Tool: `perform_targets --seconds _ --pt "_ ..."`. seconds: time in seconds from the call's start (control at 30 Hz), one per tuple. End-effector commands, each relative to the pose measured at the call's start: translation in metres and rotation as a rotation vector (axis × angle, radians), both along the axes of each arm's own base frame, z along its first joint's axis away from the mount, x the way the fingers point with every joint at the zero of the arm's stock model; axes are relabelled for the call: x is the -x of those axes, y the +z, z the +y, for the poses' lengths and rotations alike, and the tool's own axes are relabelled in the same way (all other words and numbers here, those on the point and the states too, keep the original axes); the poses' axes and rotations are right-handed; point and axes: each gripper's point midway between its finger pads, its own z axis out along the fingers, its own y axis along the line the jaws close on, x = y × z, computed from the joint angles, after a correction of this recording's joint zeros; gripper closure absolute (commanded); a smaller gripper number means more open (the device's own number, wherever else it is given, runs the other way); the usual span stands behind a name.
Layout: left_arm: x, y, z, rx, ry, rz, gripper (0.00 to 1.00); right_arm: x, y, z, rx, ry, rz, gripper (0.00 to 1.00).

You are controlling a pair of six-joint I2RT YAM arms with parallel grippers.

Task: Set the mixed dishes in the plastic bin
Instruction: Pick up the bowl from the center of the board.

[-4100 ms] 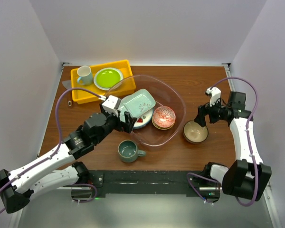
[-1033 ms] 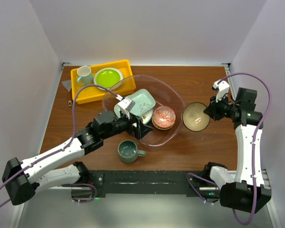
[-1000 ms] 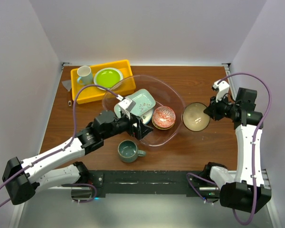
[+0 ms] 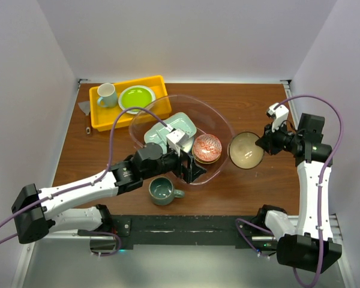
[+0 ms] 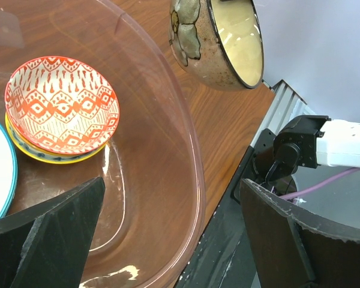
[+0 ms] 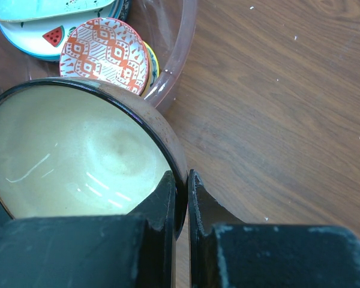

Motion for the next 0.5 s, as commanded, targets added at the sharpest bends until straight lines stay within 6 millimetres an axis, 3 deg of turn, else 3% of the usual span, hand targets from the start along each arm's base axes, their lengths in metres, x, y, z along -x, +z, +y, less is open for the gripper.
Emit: perform_targets --seconds 0.0,0.47 --pt "-0.0052 0.031 -0.0092 0.062 0.01 -0.061 0.0 -0.0003 0.0281 0.0139 -0.049 0.059 -0.109 1.0" --pt "-0.0037 0.0285 -0.0149 0.053 0.01 -0.059 0.0 0.001 0.0279 0.016 -0.058 0.068 -0.109 1.0"
